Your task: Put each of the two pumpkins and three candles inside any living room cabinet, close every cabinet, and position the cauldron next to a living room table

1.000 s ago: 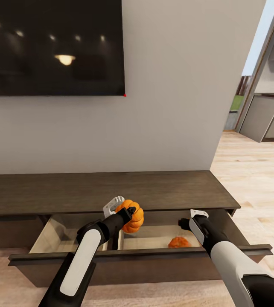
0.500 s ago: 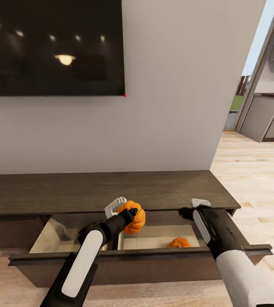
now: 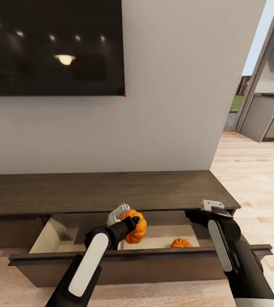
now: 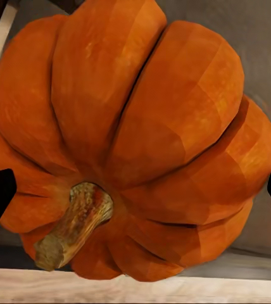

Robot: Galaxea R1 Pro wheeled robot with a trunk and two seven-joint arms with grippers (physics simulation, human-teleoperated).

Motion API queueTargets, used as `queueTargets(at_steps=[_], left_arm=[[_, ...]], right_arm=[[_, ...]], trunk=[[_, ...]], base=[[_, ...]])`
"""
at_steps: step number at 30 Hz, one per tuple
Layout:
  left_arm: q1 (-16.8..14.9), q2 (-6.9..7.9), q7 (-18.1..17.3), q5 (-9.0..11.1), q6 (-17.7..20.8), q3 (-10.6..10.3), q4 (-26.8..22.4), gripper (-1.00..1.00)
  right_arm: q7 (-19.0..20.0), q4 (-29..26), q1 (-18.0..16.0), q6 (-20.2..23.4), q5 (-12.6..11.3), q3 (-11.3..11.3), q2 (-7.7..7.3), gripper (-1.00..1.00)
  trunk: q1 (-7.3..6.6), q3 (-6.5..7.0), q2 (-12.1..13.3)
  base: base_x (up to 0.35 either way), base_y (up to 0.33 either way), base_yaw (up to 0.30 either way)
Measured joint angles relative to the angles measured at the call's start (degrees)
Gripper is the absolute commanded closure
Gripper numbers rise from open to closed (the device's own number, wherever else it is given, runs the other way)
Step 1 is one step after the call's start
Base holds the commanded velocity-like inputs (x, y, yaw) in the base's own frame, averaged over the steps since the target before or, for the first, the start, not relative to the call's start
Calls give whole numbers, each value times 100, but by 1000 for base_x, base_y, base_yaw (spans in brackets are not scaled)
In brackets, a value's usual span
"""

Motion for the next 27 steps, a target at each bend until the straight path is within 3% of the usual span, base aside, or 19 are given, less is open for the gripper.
queueTargets(at_steps=[4,7,15,19,20,23,27], left_arm=[[-29,-45,11,-38,21,-30,246,100],[-243,-46,20,-34,86,-34,352,100],[-1393,-46,33,-35,325,-33,1276,100],[-1861,-46,-16,-26,885,-32,1916,100],[-2101,-46,-34,-26,1019,-31,2320,100],[-2363,-46,-43,-52,1128,-29,2934,100],[-2454,-46,-64,-31,1146,-24,3411,100]], right_arm=[[9,-230,90,179,-3,-2,3,-100],[25,-281,94,192,-5,-2,-11,-100],[38,-361,95,195,-28,26,0,-100],[78,-362,95,188,-29,36,2,-100],[167,-362,95,186,-31,35,-2,-100],[381,-362,95,185,-30,14,-19,-100],[507,-362,95,185,-30,-10,-32,-100]], trunk=[[0,1,0],[0,1,0],[0,1,0],[0,1,0],[0,1,0],[0,0,0],[0,0,0]], base=[[0,0,0],[0,0,0],[0,0,0],[0,0,0],[0,0,0],[0,0,0],[0,0,0]])
